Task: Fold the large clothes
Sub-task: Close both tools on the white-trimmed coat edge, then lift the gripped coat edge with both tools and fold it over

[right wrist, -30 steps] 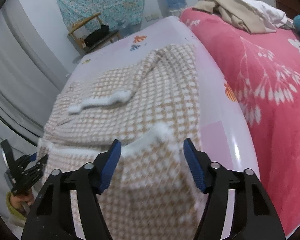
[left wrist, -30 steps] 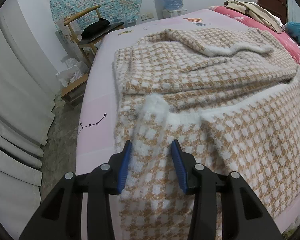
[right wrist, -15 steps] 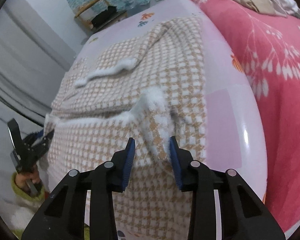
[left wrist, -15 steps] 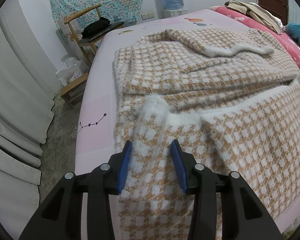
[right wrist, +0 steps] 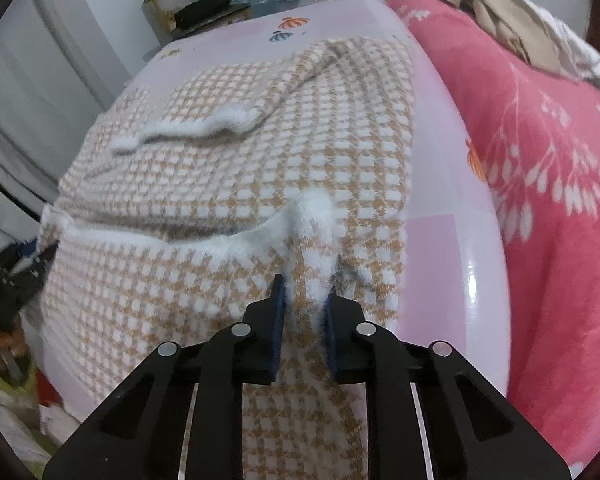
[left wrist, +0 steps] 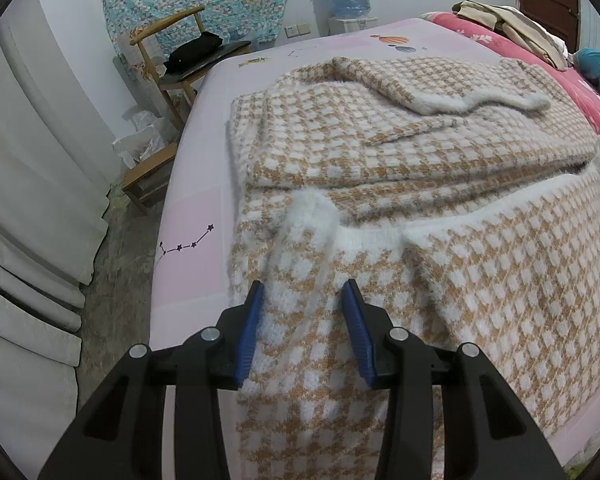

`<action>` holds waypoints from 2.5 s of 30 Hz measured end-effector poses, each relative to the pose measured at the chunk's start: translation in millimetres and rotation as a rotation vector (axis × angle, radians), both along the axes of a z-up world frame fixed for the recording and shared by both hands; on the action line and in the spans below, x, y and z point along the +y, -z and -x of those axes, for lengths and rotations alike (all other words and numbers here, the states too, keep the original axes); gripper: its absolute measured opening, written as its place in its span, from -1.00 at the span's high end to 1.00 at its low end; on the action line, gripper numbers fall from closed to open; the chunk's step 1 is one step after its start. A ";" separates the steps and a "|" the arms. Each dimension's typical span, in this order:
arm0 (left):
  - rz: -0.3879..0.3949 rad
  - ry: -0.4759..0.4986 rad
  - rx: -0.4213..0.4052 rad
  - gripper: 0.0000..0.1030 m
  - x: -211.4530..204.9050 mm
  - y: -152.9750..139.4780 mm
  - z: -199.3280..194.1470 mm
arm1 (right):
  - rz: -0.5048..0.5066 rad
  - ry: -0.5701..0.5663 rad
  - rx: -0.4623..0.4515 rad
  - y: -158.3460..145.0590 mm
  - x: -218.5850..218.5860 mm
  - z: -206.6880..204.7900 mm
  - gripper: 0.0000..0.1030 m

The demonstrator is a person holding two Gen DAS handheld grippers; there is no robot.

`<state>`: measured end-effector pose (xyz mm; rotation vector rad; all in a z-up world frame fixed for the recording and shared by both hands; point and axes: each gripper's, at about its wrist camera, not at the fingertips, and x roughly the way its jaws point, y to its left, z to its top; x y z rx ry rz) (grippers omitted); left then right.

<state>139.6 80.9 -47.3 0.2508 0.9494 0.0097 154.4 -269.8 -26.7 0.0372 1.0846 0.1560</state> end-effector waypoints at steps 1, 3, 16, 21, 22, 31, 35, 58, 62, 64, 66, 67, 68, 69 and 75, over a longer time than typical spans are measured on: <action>0.001 0.000 0.000 0.23 0.0 0.2 0.1 | 0.022 -0.004 -0.005 0.3 2.8 0.5 0.71; 0.001 0.000 0.000 0.23 -0.4 0.2 -0.1 | 0.055 -0.010 -0.012 1.1 8.5 0.2 0.71; 0.000 -0.003 0.000 0.23 -1.0 0.1 0.0 | 0.124 -0.008 -0.016 9.2 28.7 -2.6 0.69; -0.002 -0.005 0.000 0.23 -1.3 0.2 -0.1 | 0.127 -0.003 -0.018 10.2 27.3 -1.9 0.69; -0.003 -0.005 0.000 0.23 -1.4 0.1 -0.2 | 0.128 -0.003 -0.018 9.2 26.3 -1.9 0.69; -0.004 -0.005 0.001 0.23 -1.8 0.5 -0.9 | 0.133 -0.002 -0.020 9.8 26.8 -0.9 0.69; -0.005 -0.004 0.001 0.23 -2.1 0.1 -0.7 | 0.133 -0.004 -0.021 9.9 26.0 -1.0 0.69; 0.091 -0.008 -0.137 0.78 35.0 -21.5 31.0 | 0.102 0.094 -0.157 -16.5 24.1 30.5 0.89; 0.085 0.011 -0.184 0.80 42.1 -33.1 48.7 | 0.077 0.119 -0.206 -27.7 24.5 43.6 0.89; 0.085 0.016 -0.213 0.80 41.4 -39.6 58.3 | 0.060 0.130 -0.234 -34.1 22.6 50.2 0.89; 0.076 0.022 -0.247 0.81 41.2 -47.0 70.7 | 0.045 0.139 -0.255 -39.6 21.9 56.5 0.89; 0.073 0.025 -0.263 0.81 42.5 -50.2 75.4 | 0.035 0.145 -0.267 -42.6 21.6 60.7 0.90; 0.073 0.030 -0.280 0.82 42.2 -53.7 80.4 | 0.029 0.148 -0.277 -44.9 21.7 63.7 0.90; 0.069 0.035 -0.296 0.82 38.0 -57.8 83.8 | 0.024 0.152 -0.285 -46.9 21.4 66.9 0.90; 0.084 0.059 -0.375 0.82 34.6 -78.3 105.9 | -0.004 0.178 -0.335 -61.2 17.7 88.8 0.90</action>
